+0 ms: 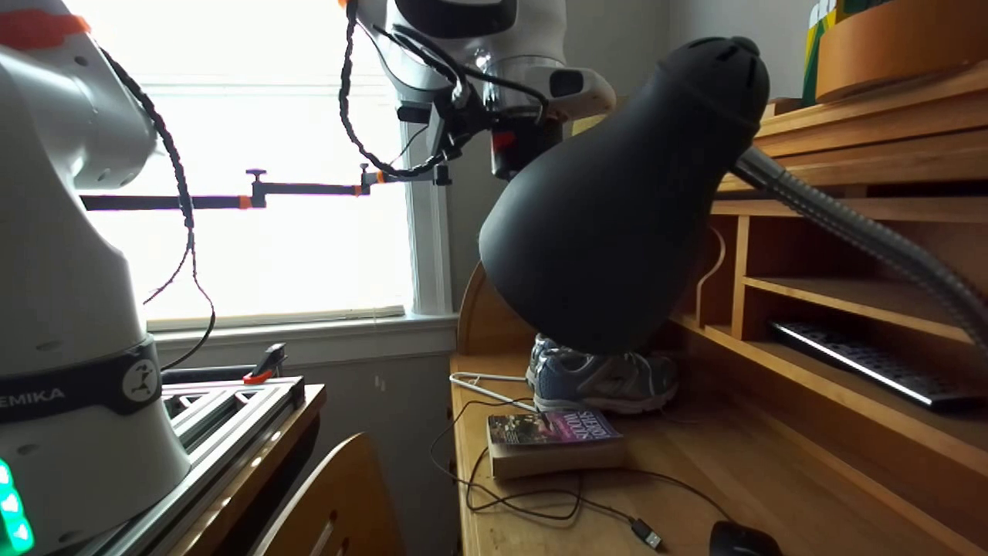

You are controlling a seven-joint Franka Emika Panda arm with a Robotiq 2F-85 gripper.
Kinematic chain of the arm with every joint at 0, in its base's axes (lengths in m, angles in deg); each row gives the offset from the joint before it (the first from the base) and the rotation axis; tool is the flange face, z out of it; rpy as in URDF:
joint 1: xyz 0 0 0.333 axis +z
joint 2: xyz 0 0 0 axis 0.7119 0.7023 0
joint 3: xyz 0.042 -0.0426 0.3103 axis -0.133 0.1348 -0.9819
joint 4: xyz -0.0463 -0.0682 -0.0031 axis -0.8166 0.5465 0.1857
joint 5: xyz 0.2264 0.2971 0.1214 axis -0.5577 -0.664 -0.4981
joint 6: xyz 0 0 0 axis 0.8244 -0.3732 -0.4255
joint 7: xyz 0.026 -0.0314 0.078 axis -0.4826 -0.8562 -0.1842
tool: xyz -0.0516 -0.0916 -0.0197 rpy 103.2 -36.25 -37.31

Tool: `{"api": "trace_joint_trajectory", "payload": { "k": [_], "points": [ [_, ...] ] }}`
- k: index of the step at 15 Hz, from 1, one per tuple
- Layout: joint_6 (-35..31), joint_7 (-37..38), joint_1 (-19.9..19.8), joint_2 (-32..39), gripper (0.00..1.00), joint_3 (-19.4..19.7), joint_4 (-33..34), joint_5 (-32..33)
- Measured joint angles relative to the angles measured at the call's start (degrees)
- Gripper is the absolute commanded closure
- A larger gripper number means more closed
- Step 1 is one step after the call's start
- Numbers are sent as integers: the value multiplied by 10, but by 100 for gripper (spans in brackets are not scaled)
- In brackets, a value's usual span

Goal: Right-click on the mouse

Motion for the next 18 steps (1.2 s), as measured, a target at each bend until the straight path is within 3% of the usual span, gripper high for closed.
{"api": "trace_joint_trajectory", "payload": {
  "k": [2,3,5,10,13,15,18],
  "points": [
    [25,-49,-6,-19,100,10,0,0],
    [36,-74,-9,-28,74,18,0,0],
    [50,-118,-15,-43,68,35,0,-7],
    [69,-198,-24,-69,31,79,0,-60],
    [70,-208,-28,-83,7,93,-2,-82],
    [70,-205,-29,-95,0,94,-10,-94],
    [70,-180,-29,-116,0,87,-35,-101]
  ]
}}
